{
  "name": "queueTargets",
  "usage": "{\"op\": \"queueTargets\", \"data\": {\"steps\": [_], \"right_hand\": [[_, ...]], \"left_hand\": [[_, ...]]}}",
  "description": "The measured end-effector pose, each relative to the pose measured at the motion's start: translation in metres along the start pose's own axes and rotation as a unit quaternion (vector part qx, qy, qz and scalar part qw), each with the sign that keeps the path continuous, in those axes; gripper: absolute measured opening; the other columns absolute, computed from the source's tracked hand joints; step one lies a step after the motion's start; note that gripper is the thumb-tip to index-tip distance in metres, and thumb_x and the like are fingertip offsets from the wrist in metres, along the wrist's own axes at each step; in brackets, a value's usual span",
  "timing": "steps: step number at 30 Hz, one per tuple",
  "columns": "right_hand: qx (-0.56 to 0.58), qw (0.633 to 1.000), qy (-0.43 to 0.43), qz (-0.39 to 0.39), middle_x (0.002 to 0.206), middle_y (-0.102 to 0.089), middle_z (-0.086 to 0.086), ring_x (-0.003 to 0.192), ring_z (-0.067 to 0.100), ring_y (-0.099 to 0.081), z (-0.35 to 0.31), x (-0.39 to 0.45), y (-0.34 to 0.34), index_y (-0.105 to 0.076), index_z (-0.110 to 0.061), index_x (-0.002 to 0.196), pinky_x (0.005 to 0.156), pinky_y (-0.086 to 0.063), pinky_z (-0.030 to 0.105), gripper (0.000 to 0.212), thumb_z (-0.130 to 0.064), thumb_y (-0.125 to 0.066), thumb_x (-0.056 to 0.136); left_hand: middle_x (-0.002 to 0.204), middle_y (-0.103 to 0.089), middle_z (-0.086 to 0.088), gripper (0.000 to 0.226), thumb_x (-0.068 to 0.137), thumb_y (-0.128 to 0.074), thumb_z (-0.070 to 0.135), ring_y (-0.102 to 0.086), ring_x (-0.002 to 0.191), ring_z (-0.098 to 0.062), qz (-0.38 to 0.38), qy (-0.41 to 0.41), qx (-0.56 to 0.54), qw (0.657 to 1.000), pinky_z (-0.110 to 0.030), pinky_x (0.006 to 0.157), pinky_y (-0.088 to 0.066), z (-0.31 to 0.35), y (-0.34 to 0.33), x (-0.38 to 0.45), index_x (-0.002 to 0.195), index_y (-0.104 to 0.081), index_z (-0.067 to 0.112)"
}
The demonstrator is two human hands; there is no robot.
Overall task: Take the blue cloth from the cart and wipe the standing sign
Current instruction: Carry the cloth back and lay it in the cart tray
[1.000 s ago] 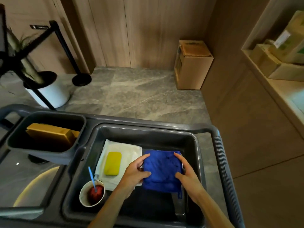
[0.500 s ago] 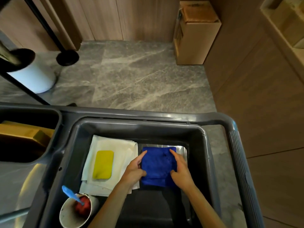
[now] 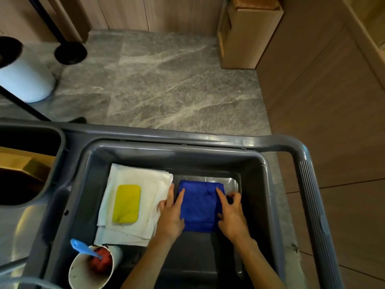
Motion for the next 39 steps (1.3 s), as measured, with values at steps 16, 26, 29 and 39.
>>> {"op": "queueTargets", "data": {"steps": [16,26,29,39], "right_hand": [[-0.128,0.960,0.180,0.174,0.155,-0.047,0.004,0.143,0.020,-0.043,-0.041,0.005,-0.015,-0.047,-0.015,0.149,0.121,-0.032,0.043,0.048,-0.025,-0.050,0.102],[-0.246,0.963,0.093,0.061,0.165,0.024,-0.007,0.152,0.010,0.025,0.002,0.020,-0.044,0.020,-0.025,0.157,0.123,0.018,0.052,0.069,-0.058,-0.006,0.102],[-0.246,0.965,0.081,0.052,0.165,0.026,-0.007,0.151,0.010,0.027,0.002,0.017,-0.040,0.023,-0.025,0.156,0.123,0.019,0.050,0.070,-0.060,-0.004,0.101],[-0.144,0.987,0.065,0.043,0.167,0.008,-0.012,0.153,0.005,0.014,0.001,0.005,-0.018,0.006,-0.030,0.158,0.123,0.015,0.040,0.058,-0.051,-0.012,0.106]], "left_hand": [[0.162,-0.032,-0.002,0.055,0.101,-0.051,0.035,-0.037,0.144,-0.032,0.124,-0.154,0.070,0.978,-0.049,0.113,-0.037,0.030,-0.007,0.017,0.153,-0.040,0.019],[0.167,0.011,0.000,0.067,0.096,0.008,0.053,0.013,0.153,-0.029,0.080,-0.122,0.179,0.973,-0.048,0.124,0.002,0.008,-0.028,0.021,0.156,0.015,0.025],[0.167,0.011,0.000,0.068,0.093,0.009,0.055,0.014,0.153,-0.029,0.069,-0.130,0.170,0.974,-0.047,0.123,0.005,0.009,-0.024,0.020,0.155,0.016,0.026],[0.169,0.000,0.007,0.059,0.107,-0.017,0.047,0.006,0.155,-0.020,0.043,-0.121,0.087,0.988,-0.040,0.123,0.004,0.010,-0.012,0.026,0.159,0.003,0.030]]}}
Point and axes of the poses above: each hand's wrist, its own x-axis towards the middle knuckle, its own y-axis out of the back of the hand, z = x × y, the point moved 4 cm from there along x, towards the middle knuckle
